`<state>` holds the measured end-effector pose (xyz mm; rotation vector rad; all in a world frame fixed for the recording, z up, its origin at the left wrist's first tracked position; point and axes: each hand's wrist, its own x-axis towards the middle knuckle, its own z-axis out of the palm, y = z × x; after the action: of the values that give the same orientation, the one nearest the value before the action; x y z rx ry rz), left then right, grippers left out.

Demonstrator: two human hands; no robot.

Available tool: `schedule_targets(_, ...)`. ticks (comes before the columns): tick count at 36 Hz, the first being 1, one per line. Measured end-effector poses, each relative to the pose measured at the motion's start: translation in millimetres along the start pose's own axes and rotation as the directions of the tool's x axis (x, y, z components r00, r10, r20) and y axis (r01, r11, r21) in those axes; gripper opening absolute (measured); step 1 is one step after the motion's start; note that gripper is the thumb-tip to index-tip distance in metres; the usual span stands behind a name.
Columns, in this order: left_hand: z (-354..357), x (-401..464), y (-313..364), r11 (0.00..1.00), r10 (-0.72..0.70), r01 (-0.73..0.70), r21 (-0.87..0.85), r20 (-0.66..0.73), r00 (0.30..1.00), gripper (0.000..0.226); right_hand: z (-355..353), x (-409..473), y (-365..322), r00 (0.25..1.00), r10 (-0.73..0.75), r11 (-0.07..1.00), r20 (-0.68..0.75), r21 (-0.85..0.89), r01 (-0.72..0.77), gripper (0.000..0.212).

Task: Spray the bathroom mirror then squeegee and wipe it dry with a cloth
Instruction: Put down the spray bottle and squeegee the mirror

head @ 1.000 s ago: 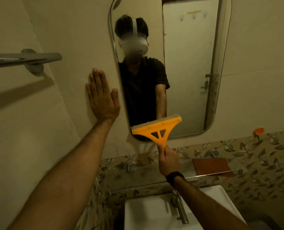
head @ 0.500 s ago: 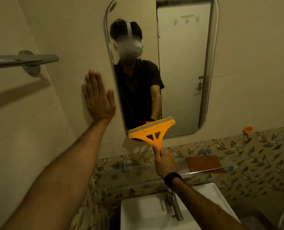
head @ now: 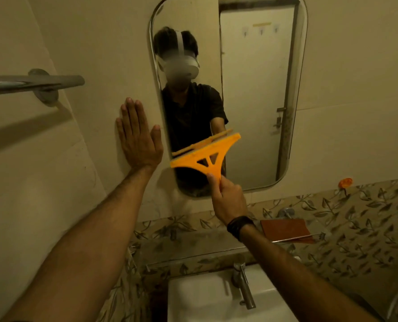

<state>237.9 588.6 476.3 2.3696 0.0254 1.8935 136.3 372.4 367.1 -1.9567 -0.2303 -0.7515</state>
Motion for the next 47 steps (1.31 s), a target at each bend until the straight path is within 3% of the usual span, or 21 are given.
schedule_targets(6, 0, 0, -1, 1.000, -0.001, 0.001, 0.004, 0.003, 1.000, 0.068, 5, 8, 14, 0.999, 0.009, 0.997, 0.041, -0.082, -0.006, 0.051)
schedule_targets(9, 0, 0, -1, 1.000, 0.001, -0.001, 0.002, 0.002, 1.000, 0.068, 11, -17, 35, 0.996, 0.055, 0.998, 0.070, -0.036, -0.053, 0.054)
schedule_targets(16, -1, -1, -1, 1.000, -0.003, 0.003, 0.000, 0.025, 1.000, 0.068, 16, -65, 64, 0.953, 0.252, 0.962, 0.169, -0.147, -0.229, 0.064)
schedule_targets(22, -4, -2, 0, 1.000, -0.004, 0.005, -0.017, 0.057, 0.998, 0.069, 10, -74, 62, 0.939, 0.306, 0.941, 0.156, -0.199, -0.273, 0.065)
schedule_targets(27, -10, -1, 2, 1.000, -0.012, 0.016, -0.026, 0.120, 0.993, 0.069, -4, -48, 32, 0.980, 0.196, 0.981, 0.033, 0.009, -0.196, 0.059)
schedule_targets(33, -22, 2, 4, 0.999, 0.002, 0.007, -0.052, 0.181, 0.983, 0.070, -37, 29, -27, 0.991, 0.113, 0.988, -0.066, 0.118, -0.104, 0.058)
schedule_targets(47, -39, 137, 39, 0.981, 0.036, -0.024, -0.192, 0.060, 0.998, 0.062, -84, 159, -125, 0.992, 0.022, 0.969, -0.127, 0.247, 0.010, 0.060)
